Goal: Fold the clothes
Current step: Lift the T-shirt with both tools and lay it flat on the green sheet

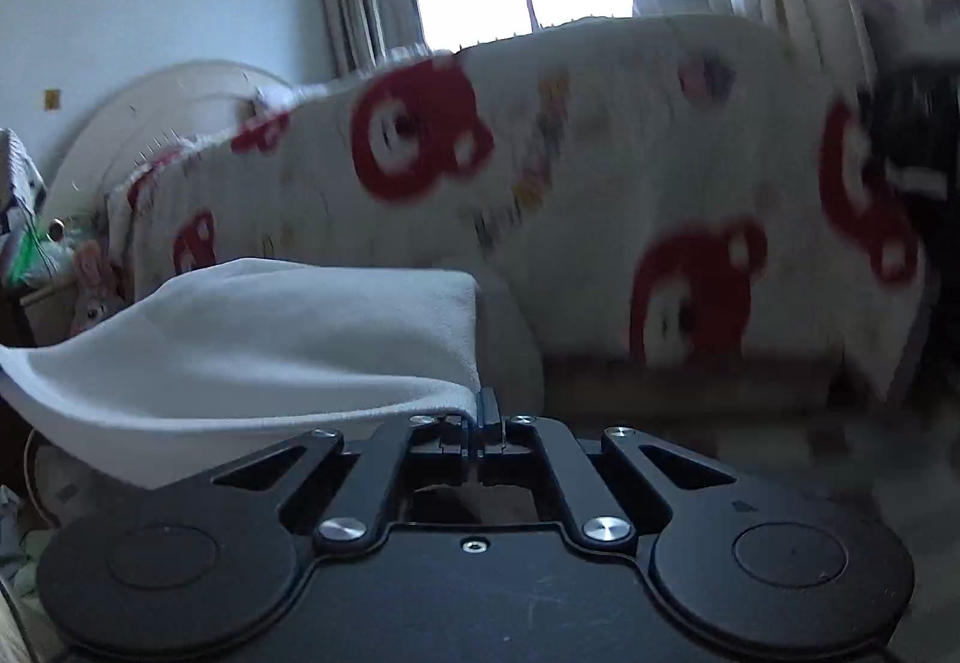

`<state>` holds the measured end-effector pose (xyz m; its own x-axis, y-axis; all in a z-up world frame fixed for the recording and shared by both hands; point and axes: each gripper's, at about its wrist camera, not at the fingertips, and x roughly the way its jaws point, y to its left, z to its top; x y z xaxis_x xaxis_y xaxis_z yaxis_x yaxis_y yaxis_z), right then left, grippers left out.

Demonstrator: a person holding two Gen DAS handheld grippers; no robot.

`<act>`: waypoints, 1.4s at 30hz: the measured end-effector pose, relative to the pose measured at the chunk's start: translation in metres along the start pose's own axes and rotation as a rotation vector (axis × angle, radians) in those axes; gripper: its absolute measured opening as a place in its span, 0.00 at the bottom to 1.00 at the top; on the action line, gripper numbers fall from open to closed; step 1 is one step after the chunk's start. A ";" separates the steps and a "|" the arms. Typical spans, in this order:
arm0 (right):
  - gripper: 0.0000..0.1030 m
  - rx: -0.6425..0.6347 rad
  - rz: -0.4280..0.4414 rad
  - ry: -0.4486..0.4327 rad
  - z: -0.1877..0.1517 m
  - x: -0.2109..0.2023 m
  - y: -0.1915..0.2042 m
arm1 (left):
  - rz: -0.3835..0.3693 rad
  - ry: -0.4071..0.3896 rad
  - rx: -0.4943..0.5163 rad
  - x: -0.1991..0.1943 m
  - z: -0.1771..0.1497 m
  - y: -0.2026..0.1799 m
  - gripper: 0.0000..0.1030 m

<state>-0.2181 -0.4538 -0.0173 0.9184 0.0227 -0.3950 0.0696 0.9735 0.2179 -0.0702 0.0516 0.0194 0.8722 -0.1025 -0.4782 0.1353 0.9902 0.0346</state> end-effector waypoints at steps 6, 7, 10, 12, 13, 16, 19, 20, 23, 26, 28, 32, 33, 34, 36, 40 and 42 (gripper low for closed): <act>0.01 0.007 -0.045 0.199 -0.055 0.078 -0.006 | 0.018 0.247 -0.034 0.094 -0.040 -0.006 0.03; 0.01 -0.008 -0.042 0.190 -0.044 0.086 -0.001 | 0.020 0.259 -0.045 0.105 -0.030 -0.007 0.03; 0.01 -0.068 -0.045 0.089 0.017 0.080 0.012 | 0.034 0.178 -0.029 0.102 0.010 -0.012 0.02; 0.01 -0.091 -0.045 0.000 0.056 0.048 0.022 | 0.041 0.100 -0.006 0.077 0.038 -0.019 0.02; 0.01 -0.109 -0.042 -0.058 0.068 0.021 0.029 | 0.033 0.063 -0.007 0.061 0.050 -0.017 0.03; 0.01 -0.173 -0.052 -0.206 0.077 -0.059 0.047 | -0.042 0.000 -0.044 0.008 0.057 -0.003 0.05; 0.01 -0.148 -0.061 -0.158 0.043 -0.091 0.042 | -0.137 0.096 -0.080 -0.014 0.024 0.014 0.09; 0.01 -0.127 -0.059 -0.099 0.026 -0.087 0.036 | -0.150 0.170 -0.094 -0.013 0.007 0.017 0.10; 0.01 -0.059 -0.061 0.095 -0.025 -0.067 0.018 | -0.136 0.361 -0.088 -0.006 -0.043 0.017 0.08; 0.01 -0.041 -0.044 0.260 -0.059 -0.052 0.008 | -0.084 0.491 -0.015 0.003 -0.082 0.010 0.08; 0.01 -0.046 -0.039 0.307 -0.068 -0.052 0.006 | -0.083 0.545 -0.007 0.006 -0.098 0.007 0.08; 0.01 -0.036 -0.030 0.327 -0.072 -0.058 0.003 | -0.065 0.568 0.044 0.006 -0.103 -0.002 0.08; 0.01 -0.033 -0.027 0.333 -0.073 -0.059 0.002 | -0.065 0.567 0.055 0.006 -0.101 -0.003 0.08; 0.01 -0.038 -0.026 0.340 -0.077 -0.059 0.001 | -0.067 0.569 0.062 0.005 -0.100 -0.004 0.08; 0.01 -0.057 -0.025 0.362 -0.079 -0.056 0.001 | -0.070 0.575 0.069 0.002 -0.102 -0.003 0.09; 0.01 -0.074 -0.024 0.425 -0.088 -0.046 0.001 | -0.069 0.643 0.019 0.004 -0.105 0.003 0.24; 0.06 -0.087 -0.041 0.501 -0.085 -0.046 0.006 | -0.088 0.743 -0.040 0.005 -0.109 0.008 0.34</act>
<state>-0.2928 -0.4299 -0.0743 0.6144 0.0700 -0.7859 0.0491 0.9907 0.1266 -0.1157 0.0696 -0.0785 0.3098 -0.1044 -0.9451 0.1606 0.9854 -0.0562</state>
